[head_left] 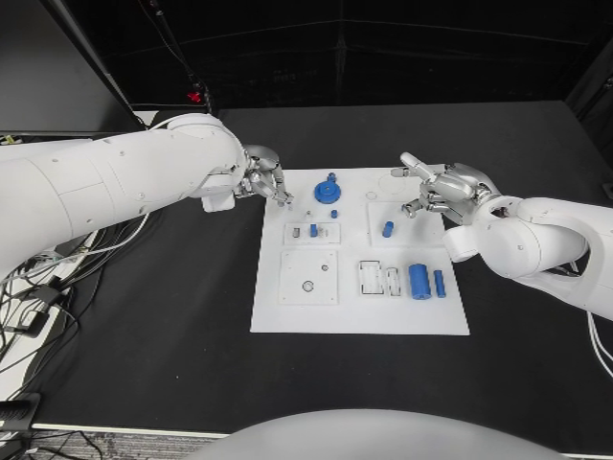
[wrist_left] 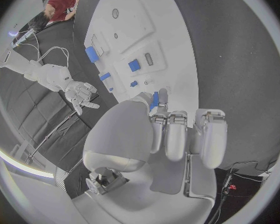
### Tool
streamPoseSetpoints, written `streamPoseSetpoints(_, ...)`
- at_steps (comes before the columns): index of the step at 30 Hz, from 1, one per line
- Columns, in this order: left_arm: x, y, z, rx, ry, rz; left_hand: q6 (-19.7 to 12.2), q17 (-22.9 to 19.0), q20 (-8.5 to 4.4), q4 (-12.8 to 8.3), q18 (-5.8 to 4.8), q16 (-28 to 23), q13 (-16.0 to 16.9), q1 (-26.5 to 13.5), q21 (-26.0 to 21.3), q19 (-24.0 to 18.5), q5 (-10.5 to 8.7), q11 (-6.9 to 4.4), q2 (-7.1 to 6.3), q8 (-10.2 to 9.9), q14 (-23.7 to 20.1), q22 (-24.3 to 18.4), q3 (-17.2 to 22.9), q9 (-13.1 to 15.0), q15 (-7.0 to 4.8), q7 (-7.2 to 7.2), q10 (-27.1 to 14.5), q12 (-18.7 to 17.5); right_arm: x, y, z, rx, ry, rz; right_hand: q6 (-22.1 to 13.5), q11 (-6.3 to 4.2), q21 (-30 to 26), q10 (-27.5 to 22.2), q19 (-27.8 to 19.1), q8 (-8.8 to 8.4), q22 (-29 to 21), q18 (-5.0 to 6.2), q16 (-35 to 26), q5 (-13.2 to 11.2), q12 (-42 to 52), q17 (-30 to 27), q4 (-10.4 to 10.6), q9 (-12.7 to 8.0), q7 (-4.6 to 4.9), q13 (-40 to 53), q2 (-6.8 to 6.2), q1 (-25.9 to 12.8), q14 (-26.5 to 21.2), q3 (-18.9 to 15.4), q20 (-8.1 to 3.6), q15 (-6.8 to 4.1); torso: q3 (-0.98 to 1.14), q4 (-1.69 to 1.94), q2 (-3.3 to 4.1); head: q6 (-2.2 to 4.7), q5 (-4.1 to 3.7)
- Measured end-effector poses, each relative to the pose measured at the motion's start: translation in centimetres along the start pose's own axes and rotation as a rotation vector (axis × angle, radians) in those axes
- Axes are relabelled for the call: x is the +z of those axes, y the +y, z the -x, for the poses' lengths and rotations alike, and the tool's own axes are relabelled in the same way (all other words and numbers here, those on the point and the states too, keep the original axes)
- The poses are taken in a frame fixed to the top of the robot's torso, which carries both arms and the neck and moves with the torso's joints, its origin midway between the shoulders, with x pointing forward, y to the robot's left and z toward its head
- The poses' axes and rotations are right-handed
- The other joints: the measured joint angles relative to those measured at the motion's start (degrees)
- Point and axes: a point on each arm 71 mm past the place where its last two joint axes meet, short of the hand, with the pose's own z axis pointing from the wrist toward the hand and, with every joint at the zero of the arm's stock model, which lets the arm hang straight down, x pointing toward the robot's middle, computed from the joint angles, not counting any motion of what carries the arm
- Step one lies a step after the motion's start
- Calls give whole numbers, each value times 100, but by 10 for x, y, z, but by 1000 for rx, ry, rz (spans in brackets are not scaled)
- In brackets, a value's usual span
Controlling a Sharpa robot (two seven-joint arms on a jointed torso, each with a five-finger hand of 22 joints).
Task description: Assemble the parts on the task board
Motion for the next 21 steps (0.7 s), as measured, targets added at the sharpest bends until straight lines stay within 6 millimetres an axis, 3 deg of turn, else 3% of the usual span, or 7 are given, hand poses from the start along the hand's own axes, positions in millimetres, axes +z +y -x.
streamPoseSetpoints(11, -16, 5, -14, -22, 36, 7, 21, 0, 0, 24, 0, 0, 1, 2, 0, 0, -16, 9, -2, 0, 0, 0, 24, -1, 1, 21, -8, 13, 0, 0, 1, 0, -2, 0, 0, 0, 0, 0, -9, 0, 0, 0, 1, 0, 0, 0, 0, 0, 0, 0, 0, 0, 0, 0, 9, 0, 4, 12, -2, -27, 19)
streamPoseSetpoints(21, -20, -3, -26, -26, 70, 24, 21, 0, 0, 23, 0, 0, 5, 2, 0, 0, 2, 10, -2, -8, 0, 0, 24, 4, 2, 21, -9, 17, -1, 0, 1, 0, -1, 0, 0, 0, 0, 0, -9, 0, -8, 0, 1, 0, 0, 0, 0, 0, 0, 0, 0, 0, 0, 0, 8, 0, 2, -2, -2, -46, 43)
